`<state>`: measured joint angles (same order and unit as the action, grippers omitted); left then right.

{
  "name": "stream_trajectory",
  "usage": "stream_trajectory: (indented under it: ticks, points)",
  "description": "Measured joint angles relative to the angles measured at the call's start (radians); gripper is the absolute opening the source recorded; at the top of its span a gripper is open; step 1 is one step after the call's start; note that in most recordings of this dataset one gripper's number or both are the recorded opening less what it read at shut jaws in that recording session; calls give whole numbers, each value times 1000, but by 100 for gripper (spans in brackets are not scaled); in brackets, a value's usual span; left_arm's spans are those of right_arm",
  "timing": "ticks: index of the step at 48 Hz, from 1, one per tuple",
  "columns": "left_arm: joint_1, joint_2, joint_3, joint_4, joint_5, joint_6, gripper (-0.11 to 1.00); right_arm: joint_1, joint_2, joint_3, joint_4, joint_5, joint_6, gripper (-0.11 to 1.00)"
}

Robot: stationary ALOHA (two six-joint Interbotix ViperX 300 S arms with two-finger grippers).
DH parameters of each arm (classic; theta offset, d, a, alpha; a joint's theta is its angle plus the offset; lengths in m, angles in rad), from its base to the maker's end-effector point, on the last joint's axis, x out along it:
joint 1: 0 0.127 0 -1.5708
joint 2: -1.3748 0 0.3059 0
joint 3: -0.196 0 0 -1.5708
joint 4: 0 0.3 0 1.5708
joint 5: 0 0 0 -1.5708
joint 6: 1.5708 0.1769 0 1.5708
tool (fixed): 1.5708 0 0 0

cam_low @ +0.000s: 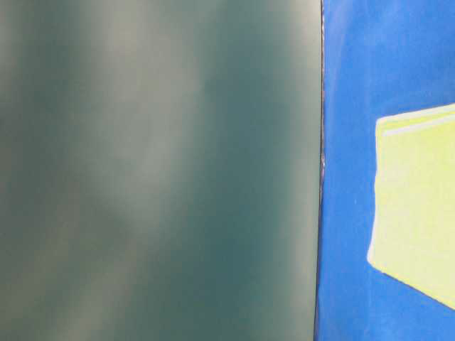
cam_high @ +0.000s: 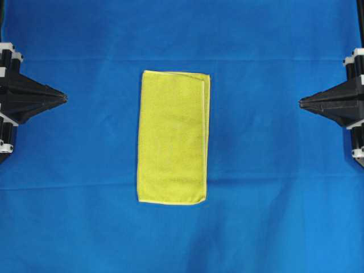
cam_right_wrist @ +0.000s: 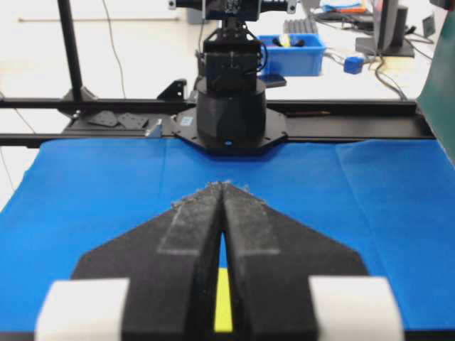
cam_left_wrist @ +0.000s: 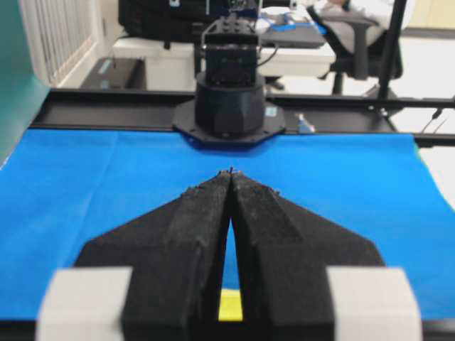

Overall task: Fold a vertical towel.
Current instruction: 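Move both grippers inward toward the top corners of the yellow towel, then lower both grippers and pinch the towel's top left and right corners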

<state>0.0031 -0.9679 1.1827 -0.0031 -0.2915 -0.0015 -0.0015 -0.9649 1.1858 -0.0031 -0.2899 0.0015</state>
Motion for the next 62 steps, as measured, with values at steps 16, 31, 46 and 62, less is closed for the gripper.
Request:
stream_trajectory:
  ticks: [16,31,46,62]
  points:
    - [89,135,-5,-25,-35,-32,0,-169,153,-51,15,77,38,0]
    - [190,410,-35,-26,-86,-34,1,-308,451,-121,15,115,60,1]
    - [264,721,-103,-26,-163,-34,68,-339,792,-295,-3,156,51,45]
    - [311,1032,-196,-26,-245,-35,80,-353,1032,-426,-28,163,49,61]
